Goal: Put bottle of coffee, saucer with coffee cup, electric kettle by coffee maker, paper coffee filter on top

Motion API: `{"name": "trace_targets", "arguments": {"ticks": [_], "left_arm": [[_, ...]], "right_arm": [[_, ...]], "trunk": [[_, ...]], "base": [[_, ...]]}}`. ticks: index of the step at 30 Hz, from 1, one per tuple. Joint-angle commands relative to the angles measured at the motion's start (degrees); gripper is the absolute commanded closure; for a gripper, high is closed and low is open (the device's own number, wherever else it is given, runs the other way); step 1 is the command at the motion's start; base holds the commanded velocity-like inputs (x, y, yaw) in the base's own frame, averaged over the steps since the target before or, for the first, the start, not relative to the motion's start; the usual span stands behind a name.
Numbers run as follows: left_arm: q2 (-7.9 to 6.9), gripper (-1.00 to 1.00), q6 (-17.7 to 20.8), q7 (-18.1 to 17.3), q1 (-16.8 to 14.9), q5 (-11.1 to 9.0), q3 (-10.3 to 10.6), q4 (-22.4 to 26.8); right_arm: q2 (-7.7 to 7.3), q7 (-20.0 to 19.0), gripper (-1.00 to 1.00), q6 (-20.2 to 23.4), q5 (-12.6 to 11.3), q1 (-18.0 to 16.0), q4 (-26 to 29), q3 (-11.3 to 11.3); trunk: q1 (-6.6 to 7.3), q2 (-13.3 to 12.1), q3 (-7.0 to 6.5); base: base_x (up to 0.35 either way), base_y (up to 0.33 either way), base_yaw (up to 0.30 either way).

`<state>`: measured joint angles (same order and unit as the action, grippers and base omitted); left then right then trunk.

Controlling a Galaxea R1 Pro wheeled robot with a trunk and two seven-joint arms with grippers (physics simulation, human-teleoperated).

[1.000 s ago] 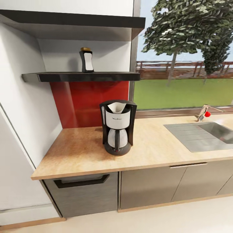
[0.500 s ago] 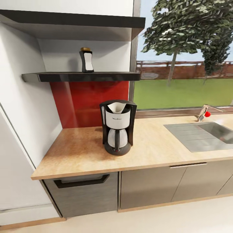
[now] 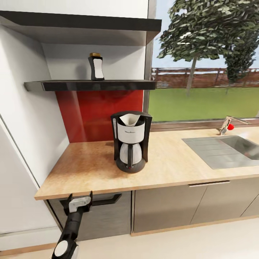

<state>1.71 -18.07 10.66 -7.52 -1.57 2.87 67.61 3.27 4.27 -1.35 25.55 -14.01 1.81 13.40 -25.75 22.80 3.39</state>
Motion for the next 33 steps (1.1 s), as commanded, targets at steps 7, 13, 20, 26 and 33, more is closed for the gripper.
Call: {"name": "trace_targets", "arguments": {"ticks": [7,13,20,26,33], "left_arm": [[1.28,-1.00,10.2,0.5,-5.4,0.0,2.4,8.5],[1.44,-1.00,24.1,0.5,-14.4,-0.4,2.6,15.7],[1.45,-1.00,41.9,0.3,-30.7,-1.7,2.6,17.9],[1.40,-1.00,55.5,0.7,-44.7,-6.0,2.4,17.7],[2.77,-1.00,64.8,1.3,-59.0,-6.0,0.3,12.7]], "right_arm": [[1.13,0.2,-1.00,-0.3,0.6,-0.1,0.0,0.5],[1.21,0.2,-1.00,-3.7,0.6,-0.1,-0.1,0.5],[1.11,0.2,-1.00,-4.2,0.6,-0.1,-0.1,0.6],[0.83,0.3,-1.00,-4.2,0.6,-0.1,-0.1,0.6],[0.71,0.5,-1.00,-4.1,0.6,-0.1,-0.1,0.6]], "trunk": [[-0.03,0.1,0.14],[-0.03,0.1,0.14],[-0.03,0.1,0.14],[-0.03,0.1,0.14],[-0.03,0.1,0.14]], "base": [[0.000,0.000,0.000],[0.000,0.000,0.000],[0.000,0.000,0.000],[0.000,0.000,0.000],[0.000,0.000,0.000]]}}
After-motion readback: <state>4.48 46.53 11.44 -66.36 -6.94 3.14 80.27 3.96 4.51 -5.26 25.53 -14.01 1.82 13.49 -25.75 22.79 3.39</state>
